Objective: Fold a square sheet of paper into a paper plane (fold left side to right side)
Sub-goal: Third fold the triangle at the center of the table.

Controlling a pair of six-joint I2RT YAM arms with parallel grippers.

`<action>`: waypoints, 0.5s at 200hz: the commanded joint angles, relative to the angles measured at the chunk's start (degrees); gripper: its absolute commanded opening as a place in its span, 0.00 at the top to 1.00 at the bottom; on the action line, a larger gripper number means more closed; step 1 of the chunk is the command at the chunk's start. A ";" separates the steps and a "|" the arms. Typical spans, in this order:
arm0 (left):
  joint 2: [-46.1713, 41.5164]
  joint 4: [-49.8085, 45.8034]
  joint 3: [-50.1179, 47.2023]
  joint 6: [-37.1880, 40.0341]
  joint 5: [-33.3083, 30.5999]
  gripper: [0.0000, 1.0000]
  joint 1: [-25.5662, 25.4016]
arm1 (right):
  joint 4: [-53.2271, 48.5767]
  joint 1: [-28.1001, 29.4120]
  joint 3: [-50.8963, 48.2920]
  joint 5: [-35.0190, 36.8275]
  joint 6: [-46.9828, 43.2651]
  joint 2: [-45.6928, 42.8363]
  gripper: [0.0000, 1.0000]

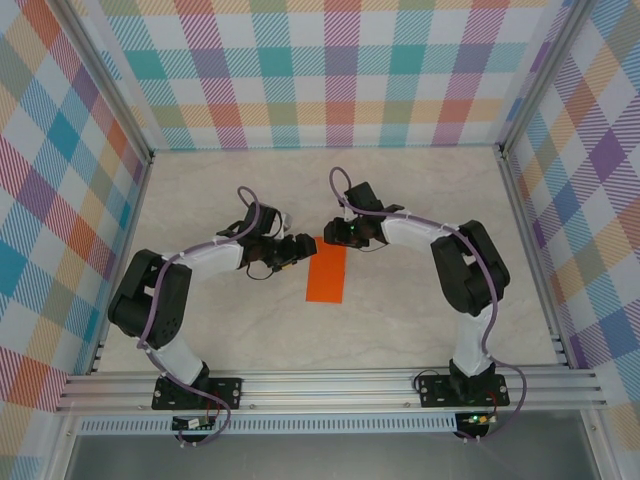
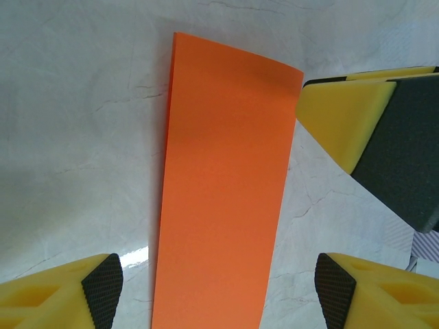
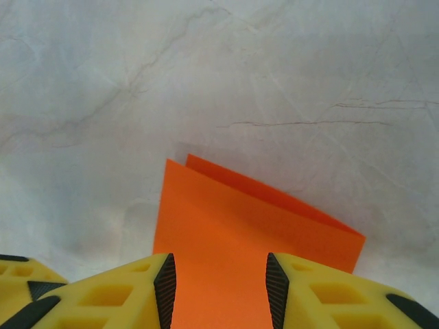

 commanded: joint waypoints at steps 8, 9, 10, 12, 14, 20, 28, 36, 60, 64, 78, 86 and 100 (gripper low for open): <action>1.79 1.28 -1.12 -0.75 0.74 0.24 0.54 | -2.84 0.16 1.50 1.46 -1.52 2.32 0.58; 1.85 1.28 -1.14 -0.79 0.75 0.24 0.54 | -2.94 0.17 1.52 1.47 -1.52 2.37 0.58; 1.92 1.32 -1.10 -0.89 0.75 0.24 0.59 | -2.95 0.18 1.54 1.51 -1.52 2.45 0.58; 2.02 1.33 -1.14 -0.91 0.75 0.24 0.55 | -3.07 0.11 1.61 1.55 -1.59 2.61 0.59; 2.07 1.40 -1.15 -0.91 0.86 0.24 0.54 | -3.16 0.16 1.63 1.62 -1.54 2.78 0.59; 2.25 1.56 -1.15 -0.97 0.91 0.24 0.54 | -3.53 0.22 1.64 1.73 -1.53 3.02 0.59; 2.66 1.71 -1.20 -1.10 1.00 0.23 0.52 | -3.83 0.23 1.48 2.09 -1.68 3.30 0.59; 2.93 1.87 -1.28 -1.47 1.14 0.23 0.45 | -3.61 0.18 1.01 2.30 -1.78 3.39 0.59; 4.55 2.83 -0.80 -2.20 2.13 0.23 -0.13 | -2.49 0.16 -0.35 1.60 -2.30 3.57 0.59; 4.85 2.90 -0.76 -2.23 2.29 0.23 -0.27 | -2.28 0.11 -0.51 1.34 -2.46 3.65 0.59; 5.74 3.24 -0.45 -2.43 2.63 0.23 -0.82 | -1.85 0.15 -0.89 0.82 -2.80 3.75 0.59; 6.25 3.35 -0.28 -2.63 2.78 0.24 -1.01 | -1.82 0.16 -0.99 0.68 -2.91 3.80 0.59; 6.93 3.48 -0.15 -2.88 2.78 0.25 -1.34 | -1.70 0.15 -1.17 0.59 -3.09 3.75 0.59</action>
